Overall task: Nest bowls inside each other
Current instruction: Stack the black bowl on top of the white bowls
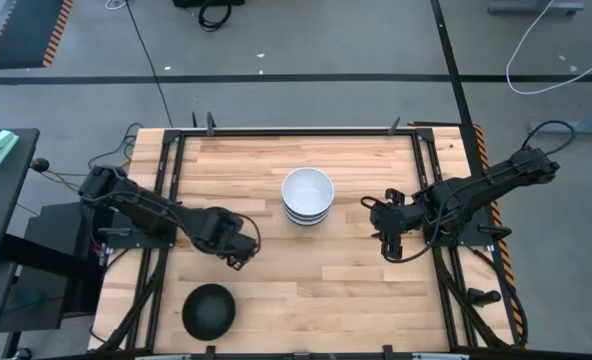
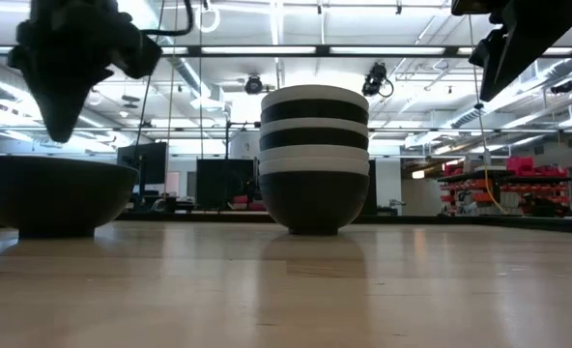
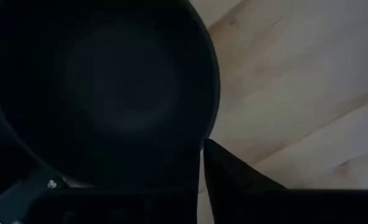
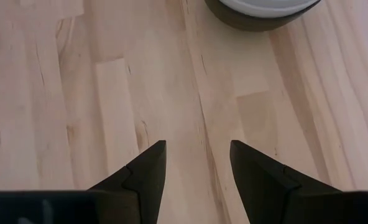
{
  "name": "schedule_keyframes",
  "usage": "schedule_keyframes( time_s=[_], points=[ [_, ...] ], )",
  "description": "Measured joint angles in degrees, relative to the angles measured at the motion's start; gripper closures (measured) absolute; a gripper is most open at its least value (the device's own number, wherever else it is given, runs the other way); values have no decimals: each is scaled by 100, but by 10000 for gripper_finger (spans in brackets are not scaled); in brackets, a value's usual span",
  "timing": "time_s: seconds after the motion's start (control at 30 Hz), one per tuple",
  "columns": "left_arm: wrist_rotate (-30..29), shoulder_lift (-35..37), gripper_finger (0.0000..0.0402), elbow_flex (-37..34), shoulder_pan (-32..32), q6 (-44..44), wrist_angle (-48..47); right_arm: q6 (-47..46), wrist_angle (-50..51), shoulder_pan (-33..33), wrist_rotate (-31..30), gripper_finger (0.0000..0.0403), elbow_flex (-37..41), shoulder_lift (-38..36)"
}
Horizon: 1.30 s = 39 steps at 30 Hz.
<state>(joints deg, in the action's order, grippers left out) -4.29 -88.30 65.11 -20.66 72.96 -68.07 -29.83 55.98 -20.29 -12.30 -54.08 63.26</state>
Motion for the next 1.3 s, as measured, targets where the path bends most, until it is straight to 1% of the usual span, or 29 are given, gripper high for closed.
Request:
schedule_keyframes(
  time_s=[0.3, 0.43, 0.8, 0.93, 1.3],
  points=[
    [-52, 35, 341, -180, -141, -12, 547, 42, -53, 0, -94, 218, 0, 0],
    [-55, 35, 334, -180, -141, -51, 527, 44, -70, 0, -95, 218, 0, 0],
    [-113, 29, 334, -180, -128, -10, 337, 141, -180, 0, -102, 218, -2, 0],
    [-251, 18, 327, -180, -130, -10, 369, 179, -240, 0, -102, 218, -1, 0],
    [-254, 16, 325, -180, -128, -10, 478, 197, -260, 0, -102, 218, -2, 0]
  ],
)
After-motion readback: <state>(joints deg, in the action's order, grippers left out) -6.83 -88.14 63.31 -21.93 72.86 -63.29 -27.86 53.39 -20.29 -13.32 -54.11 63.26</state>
